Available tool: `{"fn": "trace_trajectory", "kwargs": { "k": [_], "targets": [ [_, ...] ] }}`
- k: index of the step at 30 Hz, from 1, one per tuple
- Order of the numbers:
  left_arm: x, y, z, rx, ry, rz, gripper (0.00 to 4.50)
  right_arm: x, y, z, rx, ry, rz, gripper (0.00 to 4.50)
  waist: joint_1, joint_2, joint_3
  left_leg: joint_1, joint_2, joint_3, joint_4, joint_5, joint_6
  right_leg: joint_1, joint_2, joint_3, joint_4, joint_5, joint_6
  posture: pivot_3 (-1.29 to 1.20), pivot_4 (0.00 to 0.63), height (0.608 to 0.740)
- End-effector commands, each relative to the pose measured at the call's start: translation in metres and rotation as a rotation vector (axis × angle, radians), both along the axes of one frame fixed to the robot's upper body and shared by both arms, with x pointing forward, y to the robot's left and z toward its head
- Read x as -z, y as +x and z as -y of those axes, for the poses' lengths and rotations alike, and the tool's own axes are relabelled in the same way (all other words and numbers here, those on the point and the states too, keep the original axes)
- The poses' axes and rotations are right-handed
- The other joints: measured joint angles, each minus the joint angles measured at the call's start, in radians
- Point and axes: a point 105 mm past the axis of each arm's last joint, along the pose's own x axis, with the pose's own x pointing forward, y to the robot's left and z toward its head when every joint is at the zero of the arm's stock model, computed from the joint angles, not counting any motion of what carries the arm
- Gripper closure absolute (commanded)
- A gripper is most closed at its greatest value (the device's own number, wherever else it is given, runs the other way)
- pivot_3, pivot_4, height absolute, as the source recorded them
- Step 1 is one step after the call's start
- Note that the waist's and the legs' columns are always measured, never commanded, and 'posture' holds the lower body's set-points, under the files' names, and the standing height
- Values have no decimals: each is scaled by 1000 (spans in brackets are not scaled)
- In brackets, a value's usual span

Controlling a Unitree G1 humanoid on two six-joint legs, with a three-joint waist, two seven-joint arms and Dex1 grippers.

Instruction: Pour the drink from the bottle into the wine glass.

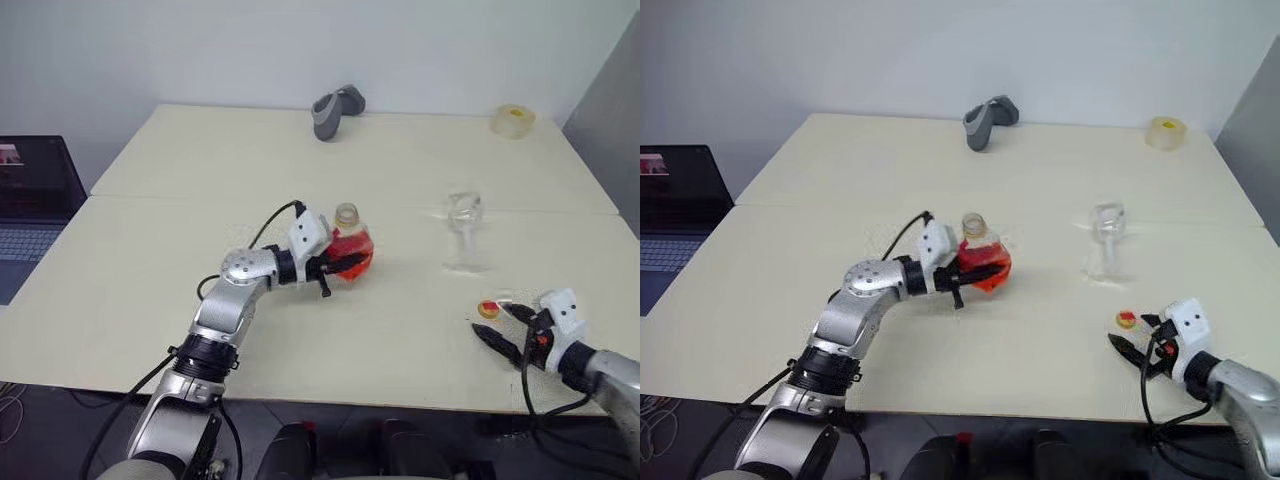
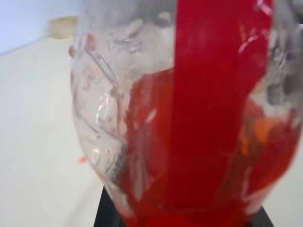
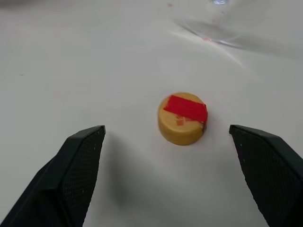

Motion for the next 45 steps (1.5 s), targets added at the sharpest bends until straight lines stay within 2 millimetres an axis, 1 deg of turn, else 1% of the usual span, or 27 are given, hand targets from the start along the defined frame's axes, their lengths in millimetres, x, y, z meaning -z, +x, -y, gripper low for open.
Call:
{"fn": "trace_trajectory", "kwargs": {
  "k": [1, 4, 7, 11, 14, 15, 16, 18, 20, 25, 29, 31, 32, 38, 40, 41, 45],
  "targets": [
    [-19, 20, -22, -178, -58, 98, 3755, -41, 5, -43, -188, 17, 104, 0, -9, 0, 0, 1, 0, 0, 0, 0, 0, 0, 0, 0, 0, 0, 0, 0, 150, 740],
    [-21, 32, -44, -319, -94, 115, 3755, -63, 10, -81, -317, 47, 169, 0, -13, 0, 0, 2, 2, -1, -1, 0, 0, 0, 2, 0, 1, 0, 0, 0, 150, 740],
    [-16, 40, -66, -433, -116, 115, 3755, -77, 17, -123, -447, 67, 227, 0, -11, 0, 1, 1, 2, -2, -1, 0, 0, 0, 2, -1, 0, 0, 0, 0, 150, 740],
    [-15, 50, -87, -547, -124, 141, 3755, -80, 35, -155, -497, 53, 268, 0, -6, -1, 1, -2, 0, -1, 0, 0, 0, -2, -1, -2, 0, 0, 0, 0, 150, 740],
    [-14, 57, -99, -615, -142, 146, 3755, -79, 48, -170, -506, 38, 280, 0, 0, -1, 1, -6, -1, -2, 2, 0, 0, -4, -2, -3, 0, 1, 1, 0, 150, 740],
    [-14, 60, -105, -648, -149, 145, 3755, -79, 52, -176, -519, 20, 290, 0, 2, -1, 1, -6, -1, -2, 2, 0, 0, -4, -2, -3, 0, 1, 1, 0, 150, 740],
    [-12, 66, -115, -701, -174, 127, 3755, -80, 56, -187, -546, 11, 301, 0, 4, -1, 1, -6, -1, -2, 2, 0, 0, -5, -2, -3, 0, 1, 1, 0, 150, 740],
    [-8, 73, -128, -770, -205, 97, 3755, -83, 60, -202, -584, 4, 312, 0, 2, -1, 1, -6, -1, -2, 2, 0, 0, -6, -2, -3, 0, 2, 1, 0, 150, 740],
    [-4, 78, -138, -818, -210, 78, 3755, -84, 59, -210, -611, 5, 318, 0, 1, -1, 1, -7, 0, -2, 2, 0, 0, -6, -2, -3, 0, 2, 1, 0, 150, 740],
    [5, 84, -155, -898, -200, 41, 3755, -88, 57, -218, -639, 14, 328, 0, 1, -2, 1, -11, -2, -3, 2, 0, -1, -9, -3, -4, -1, 1, 1, 0, 150, 740],
    [13, 85, -158, -901, -186, 12, 3757, -89, 56, -221, -644, 23, 330, 0, -6, -2, 1, -12, -1, -3, 3, 0, -1, -11, -3, -5, 2, 2, 1, 0, 150, 740],
    [15, 85, -157, -889, -193, 4, 3034, -90, 54, -222, -646, 27, 331, 0, -8, -2, 1, -11, -1, -3, 2, 0, -1, -11, -3, -5, 3, 2, 1, 0, 150, 740],
    [16, 84, -155, -879, -194, 3, 2798, -91, 53, -221, -646, 28, 331, 0, -8, -2, 1, -11, -1, -3, 2, 0, -1, -11, -3, -5, 4, 2, 1, 0, 150, 740],
    [19, 73, -149, -842, -203, 22, 807, -96, 47, -214, -635, 34, 332, 0, -10, -2, 1, -11, -1, -2, 2, 0, -1, -12, -3, -3, 3, 2, 1, 0, 150, 740],
    [19, 69, -147, -838, -211, 30, 248, -99, 44, -212, -634, 39, 332, 0, -9, -2, 1, -12, -1, -3, 2, 0, -1, -12, -3, -4, 3, 2, 1, 0, 150, 740],
    [19, 67, -147, -838, -217, 29, 16, -100, 42, -212, -634, 41, 331, 0, -9, -2, 1, -12, -1, -3, 2, 0, -1, -12, -3, -4, 3, 2, 1, 0, 150, 740],
    [15, 53, -142, -827, -220, 59, 16, -103, 33, -206, -655, 36, 325, 0, -10, -2, 1, -12, -1, -3, 2, 0, -1, -12, -3, -4, 3, 2, 1, 0, 150, 740]
  ]
}}
